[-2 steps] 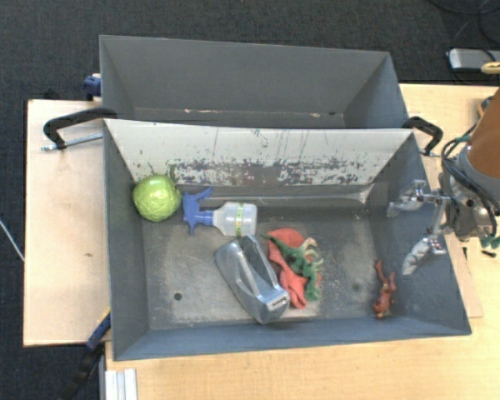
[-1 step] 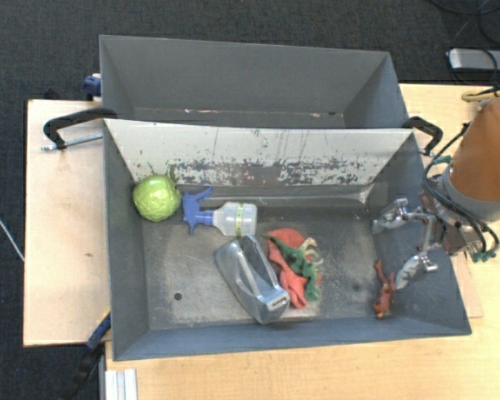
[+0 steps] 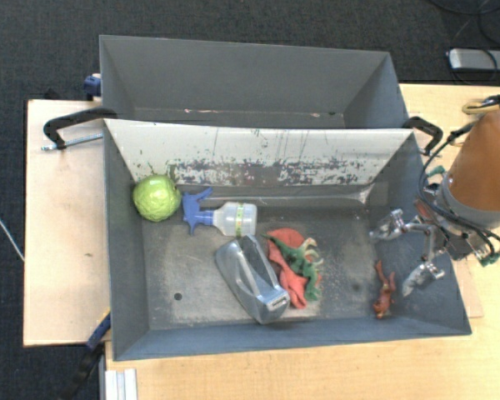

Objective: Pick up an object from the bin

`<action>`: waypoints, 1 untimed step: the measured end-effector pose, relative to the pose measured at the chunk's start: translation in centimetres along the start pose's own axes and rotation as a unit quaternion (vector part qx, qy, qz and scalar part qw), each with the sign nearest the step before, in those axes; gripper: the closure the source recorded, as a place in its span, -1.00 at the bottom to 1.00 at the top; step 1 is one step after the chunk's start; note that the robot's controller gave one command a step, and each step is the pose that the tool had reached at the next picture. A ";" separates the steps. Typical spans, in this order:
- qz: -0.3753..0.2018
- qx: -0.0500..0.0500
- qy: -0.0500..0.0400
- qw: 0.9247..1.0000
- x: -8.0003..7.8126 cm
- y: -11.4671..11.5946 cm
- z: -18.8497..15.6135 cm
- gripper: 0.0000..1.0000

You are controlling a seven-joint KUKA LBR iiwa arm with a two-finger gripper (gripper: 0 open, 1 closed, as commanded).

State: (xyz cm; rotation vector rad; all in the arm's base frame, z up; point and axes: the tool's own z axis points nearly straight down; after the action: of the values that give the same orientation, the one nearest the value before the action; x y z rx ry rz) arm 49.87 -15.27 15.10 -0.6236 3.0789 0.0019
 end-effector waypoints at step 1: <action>-0.139 0.001 -0.001 0.990 -0.4 -0.1 0.8 -1.00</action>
Offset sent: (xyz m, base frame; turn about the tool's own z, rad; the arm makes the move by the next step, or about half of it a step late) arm -0.0058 0.0139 -0.0810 -0.5873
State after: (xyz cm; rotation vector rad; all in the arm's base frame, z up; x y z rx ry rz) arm 50.22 -15.18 14.29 -1.0442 2.9593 -0.0010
